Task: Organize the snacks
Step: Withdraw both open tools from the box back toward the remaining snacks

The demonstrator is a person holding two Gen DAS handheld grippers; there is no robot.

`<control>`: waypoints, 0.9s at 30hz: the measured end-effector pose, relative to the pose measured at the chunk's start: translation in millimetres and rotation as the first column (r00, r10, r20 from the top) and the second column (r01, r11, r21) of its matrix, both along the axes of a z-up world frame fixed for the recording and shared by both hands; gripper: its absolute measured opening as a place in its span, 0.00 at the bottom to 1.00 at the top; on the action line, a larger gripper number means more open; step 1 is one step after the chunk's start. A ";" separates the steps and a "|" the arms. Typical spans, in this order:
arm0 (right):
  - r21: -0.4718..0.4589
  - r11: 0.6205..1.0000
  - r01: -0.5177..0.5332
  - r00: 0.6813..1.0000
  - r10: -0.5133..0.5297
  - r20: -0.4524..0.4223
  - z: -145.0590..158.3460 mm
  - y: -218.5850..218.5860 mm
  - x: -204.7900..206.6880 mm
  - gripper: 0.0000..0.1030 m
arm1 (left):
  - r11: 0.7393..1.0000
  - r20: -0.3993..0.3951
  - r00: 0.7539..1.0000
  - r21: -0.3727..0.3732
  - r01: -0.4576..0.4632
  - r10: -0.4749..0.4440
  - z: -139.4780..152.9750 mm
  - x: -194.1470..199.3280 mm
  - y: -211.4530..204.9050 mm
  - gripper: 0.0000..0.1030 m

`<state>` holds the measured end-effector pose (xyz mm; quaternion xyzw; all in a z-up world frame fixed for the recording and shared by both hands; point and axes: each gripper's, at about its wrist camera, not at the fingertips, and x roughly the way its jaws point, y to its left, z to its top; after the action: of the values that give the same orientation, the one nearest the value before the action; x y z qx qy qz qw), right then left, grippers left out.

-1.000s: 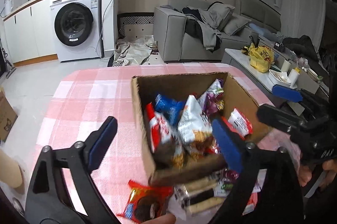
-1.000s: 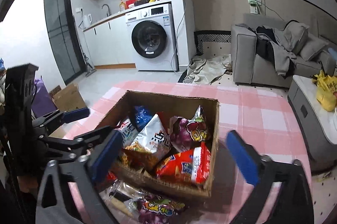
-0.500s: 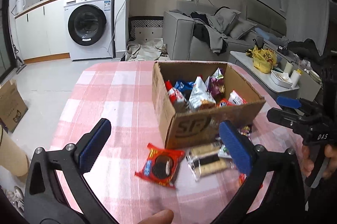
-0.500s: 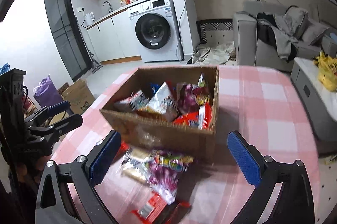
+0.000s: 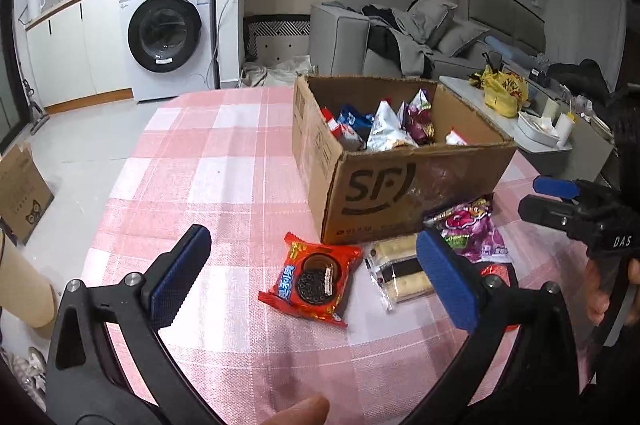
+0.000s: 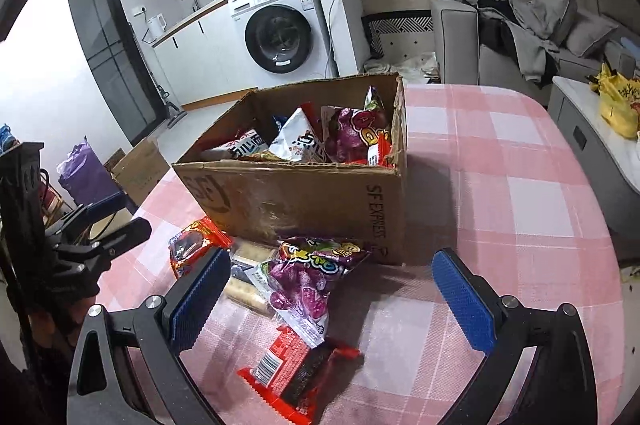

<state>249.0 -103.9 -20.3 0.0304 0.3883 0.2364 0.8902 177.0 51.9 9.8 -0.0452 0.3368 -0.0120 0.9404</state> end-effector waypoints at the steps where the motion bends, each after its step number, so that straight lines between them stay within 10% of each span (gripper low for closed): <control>1: 0.002 1.000 0.000 1.000 0.000 -0.003 -1.3 0.0 0.6 1.00 | 1.000 -0.010 1.000 -0.006 0.004 -0.004 -2.4 0.9 -0.1 0.99; 27: 0.119 0.992 -0.031 0.984 0.051 -0.169 -54.3 23.1 27.8 0.94 | 0.999 -0.148 0.988 -0.025 -0.040 0.036 -60.7 37.3 15.9 0.99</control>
<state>276.8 -80.8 -74.6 0.0941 0.4499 0.2733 0.8450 214.3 67.8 -50.9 -0.0657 0.4044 0.0046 0.9122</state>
